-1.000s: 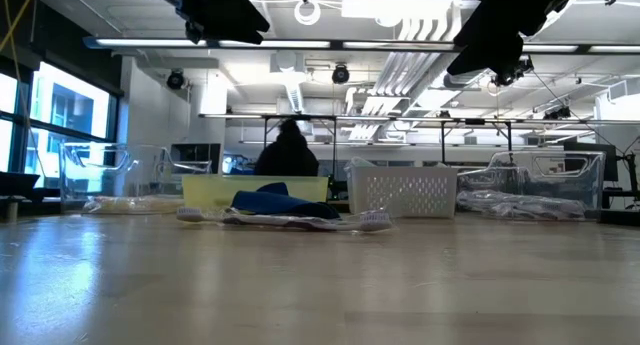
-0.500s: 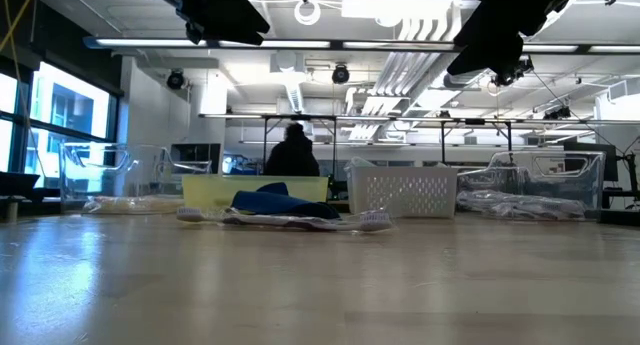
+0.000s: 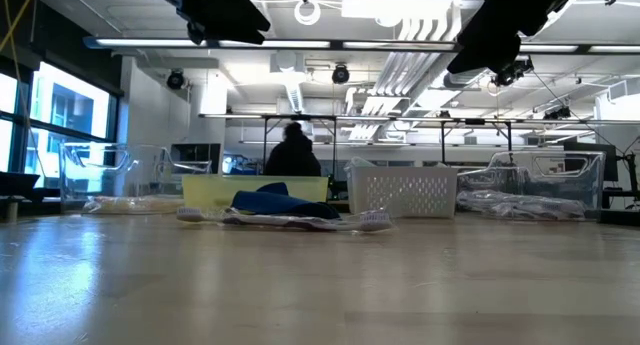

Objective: Pick & Place Toothbrushes
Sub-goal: Put the violet toothbrush into the right transparent bin

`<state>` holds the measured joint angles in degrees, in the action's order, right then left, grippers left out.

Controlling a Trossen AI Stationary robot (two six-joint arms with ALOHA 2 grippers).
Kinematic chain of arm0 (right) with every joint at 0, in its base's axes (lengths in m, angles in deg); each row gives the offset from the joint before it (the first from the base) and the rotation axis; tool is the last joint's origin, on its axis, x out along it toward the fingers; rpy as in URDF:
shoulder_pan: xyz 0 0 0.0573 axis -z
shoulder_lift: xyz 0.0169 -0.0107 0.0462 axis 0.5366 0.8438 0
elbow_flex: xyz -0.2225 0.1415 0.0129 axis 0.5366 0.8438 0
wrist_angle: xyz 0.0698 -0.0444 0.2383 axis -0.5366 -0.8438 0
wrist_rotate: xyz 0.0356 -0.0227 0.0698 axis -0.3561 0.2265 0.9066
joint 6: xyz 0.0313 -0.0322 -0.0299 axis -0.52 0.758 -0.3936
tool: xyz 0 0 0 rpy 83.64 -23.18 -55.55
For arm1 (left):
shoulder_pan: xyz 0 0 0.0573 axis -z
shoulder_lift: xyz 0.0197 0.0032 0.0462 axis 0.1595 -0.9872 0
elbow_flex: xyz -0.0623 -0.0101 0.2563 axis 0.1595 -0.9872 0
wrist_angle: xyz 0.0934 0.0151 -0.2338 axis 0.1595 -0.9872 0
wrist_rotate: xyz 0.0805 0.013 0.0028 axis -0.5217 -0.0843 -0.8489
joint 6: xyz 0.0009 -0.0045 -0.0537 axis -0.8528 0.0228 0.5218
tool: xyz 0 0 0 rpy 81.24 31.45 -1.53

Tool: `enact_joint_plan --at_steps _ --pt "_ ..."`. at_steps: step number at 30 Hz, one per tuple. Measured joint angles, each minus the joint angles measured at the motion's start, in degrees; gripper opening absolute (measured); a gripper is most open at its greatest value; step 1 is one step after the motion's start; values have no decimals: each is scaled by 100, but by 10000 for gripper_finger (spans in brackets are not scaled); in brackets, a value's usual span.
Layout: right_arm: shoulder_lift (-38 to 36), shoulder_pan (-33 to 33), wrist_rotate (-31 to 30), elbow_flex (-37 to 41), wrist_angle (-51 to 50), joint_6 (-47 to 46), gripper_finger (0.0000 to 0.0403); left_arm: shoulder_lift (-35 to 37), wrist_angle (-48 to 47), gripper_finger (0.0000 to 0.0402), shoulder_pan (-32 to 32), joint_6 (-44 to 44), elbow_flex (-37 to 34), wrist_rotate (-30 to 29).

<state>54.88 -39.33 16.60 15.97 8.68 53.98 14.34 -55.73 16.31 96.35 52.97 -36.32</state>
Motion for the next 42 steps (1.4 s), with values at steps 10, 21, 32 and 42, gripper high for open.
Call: enact_joint_plan --at_steps 10,21,32,42 --pt "0 1 0 0 0 93 234 -197 5 188 2 22 -4 579" --pt "0 0 19 0 -35 93 234 -463 9 188 2 344 -4 649" --pt "0 1 2 0 -35 36 234 -487 22 188 2 738 -2 625" --pt "0 0 -2 0 -33 42 234 -487 30 188 2 1617 -2 583"
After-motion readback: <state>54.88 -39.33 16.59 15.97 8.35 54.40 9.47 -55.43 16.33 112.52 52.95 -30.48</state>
